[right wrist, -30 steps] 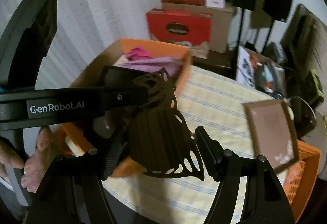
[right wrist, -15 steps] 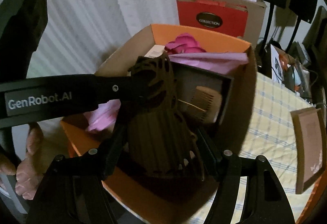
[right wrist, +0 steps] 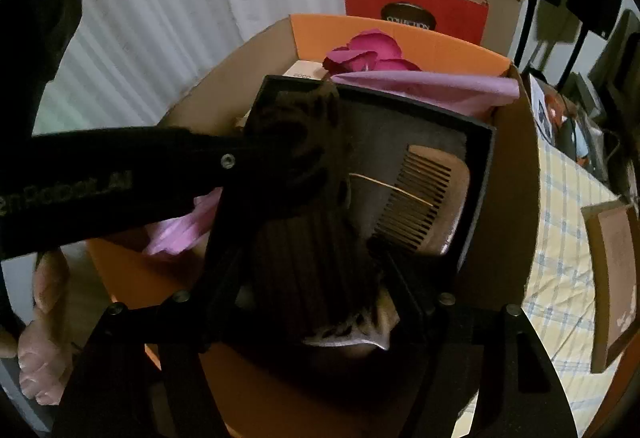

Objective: Organize objects
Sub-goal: 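Lower the hair pick into the black tray and open the right gripper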

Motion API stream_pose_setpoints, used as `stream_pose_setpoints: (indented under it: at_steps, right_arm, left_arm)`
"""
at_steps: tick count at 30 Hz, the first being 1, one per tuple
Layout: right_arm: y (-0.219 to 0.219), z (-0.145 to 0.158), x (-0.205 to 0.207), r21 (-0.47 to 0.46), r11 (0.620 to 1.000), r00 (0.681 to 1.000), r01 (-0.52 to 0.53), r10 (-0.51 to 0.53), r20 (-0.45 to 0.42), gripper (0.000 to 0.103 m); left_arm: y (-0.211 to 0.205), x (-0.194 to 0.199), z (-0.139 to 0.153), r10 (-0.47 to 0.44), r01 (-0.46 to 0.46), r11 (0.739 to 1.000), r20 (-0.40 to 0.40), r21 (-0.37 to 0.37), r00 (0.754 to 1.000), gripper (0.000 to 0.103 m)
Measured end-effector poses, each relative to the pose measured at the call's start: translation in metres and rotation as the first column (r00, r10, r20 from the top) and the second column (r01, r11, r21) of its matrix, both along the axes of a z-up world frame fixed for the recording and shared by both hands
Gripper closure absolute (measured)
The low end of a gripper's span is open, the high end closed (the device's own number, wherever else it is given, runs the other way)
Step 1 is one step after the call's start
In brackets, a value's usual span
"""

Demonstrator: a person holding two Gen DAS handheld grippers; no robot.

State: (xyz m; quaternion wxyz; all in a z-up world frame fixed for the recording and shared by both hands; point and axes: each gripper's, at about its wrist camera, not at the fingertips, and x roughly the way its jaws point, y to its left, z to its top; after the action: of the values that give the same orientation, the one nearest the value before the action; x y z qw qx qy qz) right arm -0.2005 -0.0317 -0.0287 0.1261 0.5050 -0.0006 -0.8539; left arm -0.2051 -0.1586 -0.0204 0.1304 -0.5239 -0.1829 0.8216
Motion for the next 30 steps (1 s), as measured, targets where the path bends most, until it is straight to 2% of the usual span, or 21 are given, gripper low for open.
stream_pose_setpoints:
  at_steps: [3,6,14,19,22,30]
  right_arm:
    - [-0.001,0.003,0.002,0.013,1.0,1.0,-0.009,0.009,0.004,0.025]
    - [0.007,0.014,0.007,0.023,1.0,1.0,-0.01,0.011,-0.02,0.025]
    - [0.05,0.047,0.029,0.015,0.999,0.996,0.034,-0.032,-0.081,0.025]
    - [0.079,0.061,0.043,0.029,0.997,0.991,0.074,-0.07,-0.115,0.025]
    - [0.097,0.064,0.05,0.033,0.994,0.988,0.105,-0.101,-0.117,0.025]
    - [0.127,0.061,0.07,0.017,0.989,0.983,0.146,-0.143,-0.111,0.025]
  left_arm:
    - [0.0,-0.001,0.0,-0.011,0.01,1.0,-0.003,-0.028,1.0,0.08]
    - [-0.001,-0.002,0.002,-0.017,0.016,0.998,-0.014,-0.06,1.0,0.08]
    - [-0.003,0.004,0.007,-0.015,0.014,0.998,-0.019,-0.06,1.0,0.079]
    - [0.003,0.014,0.017,-0.033,0.03,0.996,-0.037,-0.082,0.999,0.062]
    - [0.01,0.02,0.021,-0.063,0.058,0.992,-0.044,-0.11,0.997,0.061]
    - [0.04,0.027,0.005,-0.138,0.142,0.968,0.033,-0.207,0.99,0.061]
